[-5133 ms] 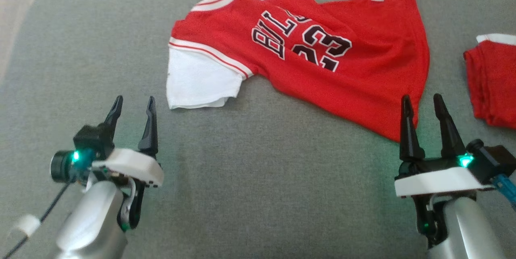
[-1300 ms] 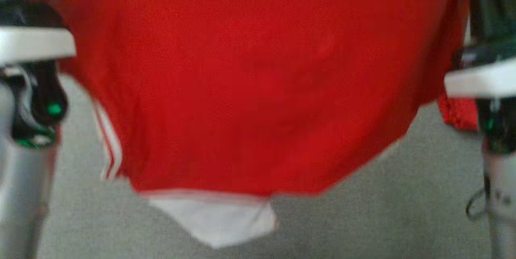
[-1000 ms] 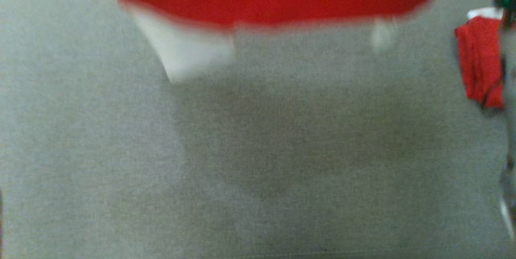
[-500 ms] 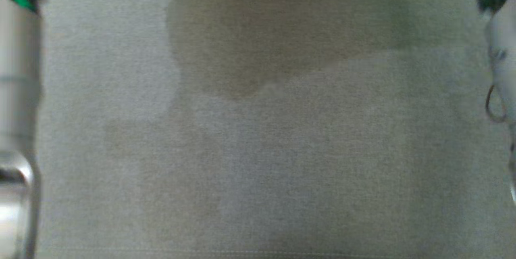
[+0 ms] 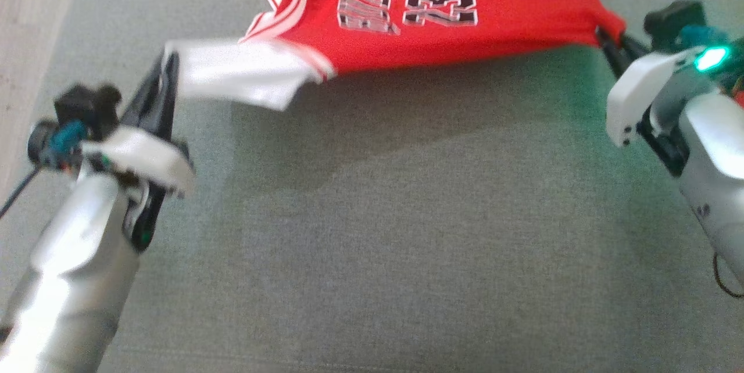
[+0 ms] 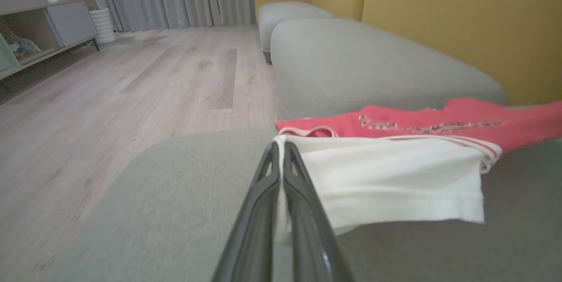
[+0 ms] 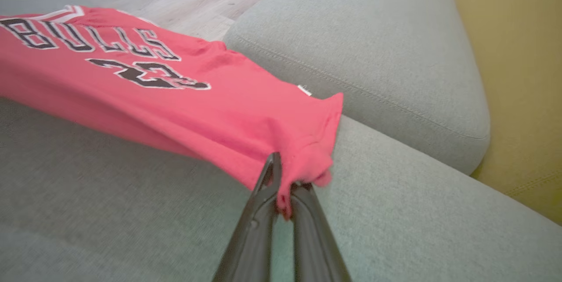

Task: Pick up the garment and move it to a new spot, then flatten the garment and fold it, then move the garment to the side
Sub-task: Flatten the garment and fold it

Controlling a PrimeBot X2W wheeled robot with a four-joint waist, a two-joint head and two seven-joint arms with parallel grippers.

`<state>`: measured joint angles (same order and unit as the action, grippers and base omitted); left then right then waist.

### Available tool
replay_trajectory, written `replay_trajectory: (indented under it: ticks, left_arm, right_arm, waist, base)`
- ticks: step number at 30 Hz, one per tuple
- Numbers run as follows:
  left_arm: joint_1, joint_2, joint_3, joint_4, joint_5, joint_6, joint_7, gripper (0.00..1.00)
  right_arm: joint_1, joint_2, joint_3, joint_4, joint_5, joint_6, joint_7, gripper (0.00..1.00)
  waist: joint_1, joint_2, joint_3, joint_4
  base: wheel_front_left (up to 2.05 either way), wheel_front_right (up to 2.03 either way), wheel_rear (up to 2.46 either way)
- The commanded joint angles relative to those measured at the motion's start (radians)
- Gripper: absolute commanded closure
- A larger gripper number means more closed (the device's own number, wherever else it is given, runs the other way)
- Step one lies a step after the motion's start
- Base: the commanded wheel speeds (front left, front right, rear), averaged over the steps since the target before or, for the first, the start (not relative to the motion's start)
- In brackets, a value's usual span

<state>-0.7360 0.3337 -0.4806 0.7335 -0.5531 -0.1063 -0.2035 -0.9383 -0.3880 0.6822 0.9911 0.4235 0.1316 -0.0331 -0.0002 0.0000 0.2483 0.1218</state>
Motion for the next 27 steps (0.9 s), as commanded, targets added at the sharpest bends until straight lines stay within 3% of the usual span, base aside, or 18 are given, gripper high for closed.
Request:
replay_trajectory:
  ticks: [1,7,13,16,21,27]
  left_arm:
    - [-0.012,0.079,0.026,-0.039,0.011,-0.004,0.014,1.0]
    - [0.14,0.205,-0.08,-0.197,0.014,-0.02,0.202,1.0]
    - [0.279,0.329,-0.122,-0.438,-0.054,-0.022,0.383,1.0]
    - [0.367,0.394,-0.115,-0.58,-0.102,0.002,0.465,1.0]
    - [0.436,0.434,-0.091,-0.714,-0.14,0.057,0.502,1.0]
    - [0.436,0.433,-0.065,-0.761,-0.131,0.105,0.481,1.0]
  right_arm:
    - [0.011,-0.031,0.027,-0.038,0.028,-0.001,0.01,1.0]
    - [0.067,-0.117,0.168,-0.141,0.179,-0.001,0.078,1.0]
    - [0.119,-0.187,0.277,-0.229,0.315,-0.001,0.147,1.0]
    - [0.156,-0.228,0.341,-0.292,0.41,-0.001,0.22,1.0]
    - [0.194,-0.284,0.392,-0.375,0.504,-0.001,0.295,1.0]
    - [0.208,-0.308,0.393,-0.41,0.546,-0.001,0.293,1.0]
  waist:
    - [0.0002,0.0,-0.026,0.001]
    - [0.0002,0.0,-0.088,-0.005]
    - [0.0002,0.0,-0.147,-0.016]
    - [0.0002,0.0,-0.18,-0.03]
    - [0.0002,0.0,-0.195,-0.039]
    - [0.0002,0.0,-0.179,-0.048]
  base:
    - [0.0,0.0,0.0]
    - [0.0,0.0,0.0]
    - [0.0,0.0,0.0]
    - [0.0,0.0,0.0]
    - [0.0,0.0,0.0]
    - [0.0,0.0,0.0]
